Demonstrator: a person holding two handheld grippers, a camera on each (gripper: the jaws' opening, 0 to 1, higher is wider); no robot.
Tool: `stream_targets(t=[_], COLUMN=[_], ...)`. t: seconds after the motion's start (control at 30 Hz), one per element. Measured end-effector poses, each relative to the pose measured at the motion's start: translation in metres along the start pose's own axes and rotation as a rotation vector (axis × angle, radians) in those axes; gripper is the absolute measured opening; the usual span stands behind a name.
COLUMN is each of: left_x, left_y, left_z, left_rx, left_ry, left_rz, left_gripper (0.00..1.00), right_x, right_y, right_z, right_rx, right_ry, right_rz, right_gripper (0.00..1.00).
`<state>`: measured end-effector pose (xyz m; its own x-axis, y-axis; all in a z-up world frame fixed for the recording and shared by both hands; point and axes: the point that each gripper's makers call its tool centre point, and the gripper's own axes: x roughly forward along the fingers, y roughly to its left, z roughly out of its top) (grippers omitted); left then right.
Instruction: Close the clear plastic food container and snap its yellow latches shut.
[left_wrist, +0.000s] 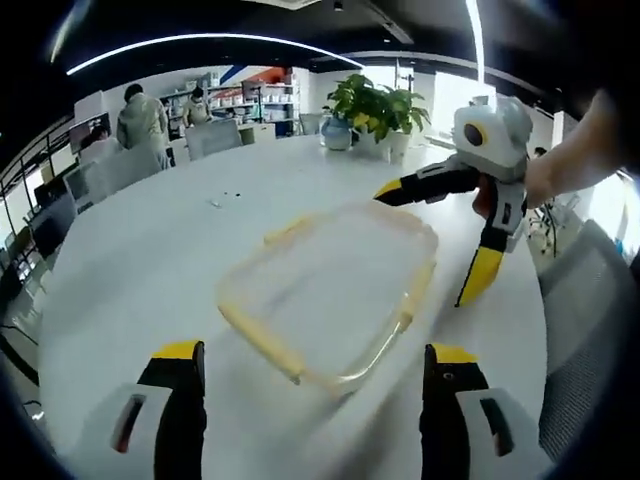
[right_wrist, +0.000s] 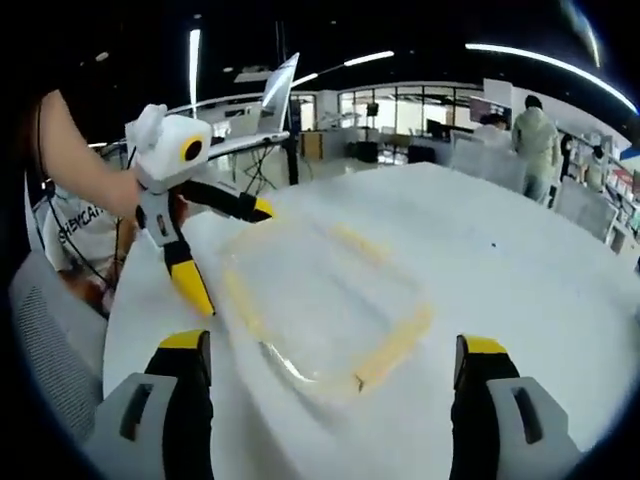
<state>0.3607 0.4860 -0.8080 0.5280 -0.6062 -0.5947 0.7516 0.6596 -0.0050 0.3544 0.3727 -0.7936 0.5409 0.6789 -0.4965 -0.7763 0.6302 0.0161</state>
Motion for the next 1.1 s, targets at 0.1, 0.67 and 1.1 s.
stream_targets(t=[0.1, 0.67, 1.1], left_x=[-0.002, 0.0, -0.006], left_y=[0.002, -0.007, -0.008], left_z=[0.002, -0.012, -0.013], left_rx=[-0.005, -0.016, -0.028], left_ry=[-0.027, 0.012, 0.008], left_rz=[0.017, 0.001, 0.008], left_gripper=[0.83, 0.87, 0.86], right_x=[0.001, -0.001, -0.007], right_y=[0.001, 0.003, 0.006], right_z=[-0.003, -0.012, -0.004], right_rx=[0.005, -0.001, 0.032], right_ry=[-0.013, 0.02, -0.016], right_rz=[-0.012, -0.005, -0.012], right_gripper=[1.0, 0.99, 0.98])
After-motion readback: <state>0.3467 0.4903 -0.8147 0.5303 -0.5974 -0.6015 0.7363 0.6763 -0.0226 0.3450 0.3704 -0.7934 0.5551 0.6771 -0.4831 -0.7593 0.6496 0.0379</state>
